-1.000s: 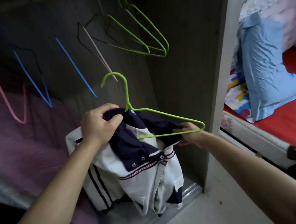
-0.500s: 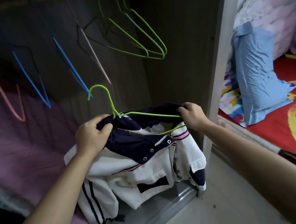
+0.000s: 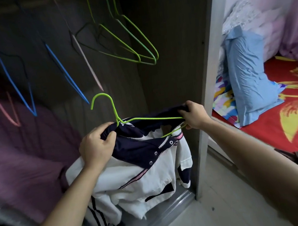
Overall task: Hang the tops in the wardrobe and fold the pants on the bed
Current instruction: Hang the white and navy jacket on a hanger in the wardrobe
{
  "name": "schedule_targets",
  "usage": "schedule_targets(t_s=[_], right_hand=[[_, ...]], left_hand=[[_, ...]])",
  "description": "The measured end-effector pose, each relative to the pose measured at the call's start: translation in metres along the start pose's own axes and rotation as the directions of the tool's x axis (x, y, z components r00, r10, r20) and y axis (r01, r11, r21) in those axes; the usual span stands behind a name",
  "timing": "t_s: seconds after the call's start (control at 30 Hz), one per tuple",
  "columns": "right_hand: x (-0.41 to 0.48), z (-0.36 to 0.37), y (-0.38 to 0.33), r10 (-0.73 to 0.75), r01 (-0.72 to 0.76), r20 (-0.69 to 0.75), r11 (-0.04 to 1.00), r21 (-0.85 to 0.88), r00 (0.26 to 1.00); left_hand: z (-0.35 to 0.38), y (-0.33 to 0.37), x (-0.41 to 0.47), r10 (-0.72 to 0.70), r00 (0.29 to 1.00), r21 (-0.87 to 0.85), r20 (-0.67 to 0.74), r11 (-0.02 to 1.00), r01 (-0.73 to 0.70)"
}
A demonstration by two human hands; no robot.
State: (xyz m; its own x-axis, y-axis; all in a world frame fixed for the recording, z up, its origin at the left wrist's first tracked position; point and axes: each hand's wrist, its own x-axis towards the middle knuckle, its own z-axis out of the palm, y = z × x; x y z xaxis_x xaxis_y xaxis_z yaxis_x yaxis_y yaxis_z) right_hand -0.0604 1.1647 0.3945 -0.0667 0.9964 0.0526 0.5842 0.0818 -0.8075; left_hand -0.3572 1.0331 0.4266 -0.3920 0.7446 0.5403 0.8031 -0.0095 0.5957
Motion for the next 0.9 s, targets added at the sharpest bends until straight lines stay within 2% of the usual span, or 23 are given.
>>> schedule_targets(t_s=[0.1, 0.2, 0.33, 0.4, 0.47, 0.53, 0.63, 0.73, 0.9], right_hand=[[0.004, -0.006, 0.008, 0.052, -0.056, 0.072, 0.997, 0.052, 0.996], [0.004, -0.009, 0.013, 0.064, -0.077, 0.173, 0.994, 0.072, 0.983], [-0.001, -0.003, 0.006, 0.024, -0.05, 0.168, 0.988, 0.149, 0.986], [-0.005, 0.001, 0.0, -0.063, 0.056, 0.152, 0.997, 0.055, 0.986], [-0.009, 0.005, -0.001, -0.149, 0.172, 0.132, 0.968, -0.182, 0.98], [-0.011, 0.009, 0.002, -0.209, 0.219, 0.068, 0.901, -0.376, 0.976], [-0.012, 0.014, 0.006, -0.207, 0.188, 0.007, 0.874, -0.447, 0.978], [-0.013, 0.016, 0.01, -0.198, 0.173, -0.001, 0.855, -0.488, 0.98], [-0.003, -0.005, 0.012, -0.165, 0.194, 0.102, 0.835, -0.516, 0.981]], left_hand=[[0.001, 0.002, 0.003, 0.037, 0.999, 0.022, -0.028, 0.999, -0.036], [0.0, 0.0, 0.009, 0.0, 0.998, -0.027, -0.057, 1.0, -0.002], [0.0, -0.002, 0.009, -0.03, 0.997, -0.005, -0.069, 1.0, 0.03], [-0.001, -0.001, 0.006, -0.004, 0.998, 0.042, -0.056, 0.999, 0.006], [-0.001, 0.002, 0.002, 0.03, 0.999, 0.075, -0.038, 0.997, -0.027], [-0.002, 0.007, -0.002, 0.082, 0.997, 0.07, -0.003, 0.994, -0.081], [-0.001, 0.017, -0.002, 0.138, 0.99, 0.038, 0.035, 0.99, -0.139], [0.003, 0.024, 0.001, 0.123, 0.992, 0.022, 0.036, 0.992, -0.124], [0.007, 0.026, 0.008, 0.219, 0.976, 0.136, 0.002, 0.967, -0.217]])
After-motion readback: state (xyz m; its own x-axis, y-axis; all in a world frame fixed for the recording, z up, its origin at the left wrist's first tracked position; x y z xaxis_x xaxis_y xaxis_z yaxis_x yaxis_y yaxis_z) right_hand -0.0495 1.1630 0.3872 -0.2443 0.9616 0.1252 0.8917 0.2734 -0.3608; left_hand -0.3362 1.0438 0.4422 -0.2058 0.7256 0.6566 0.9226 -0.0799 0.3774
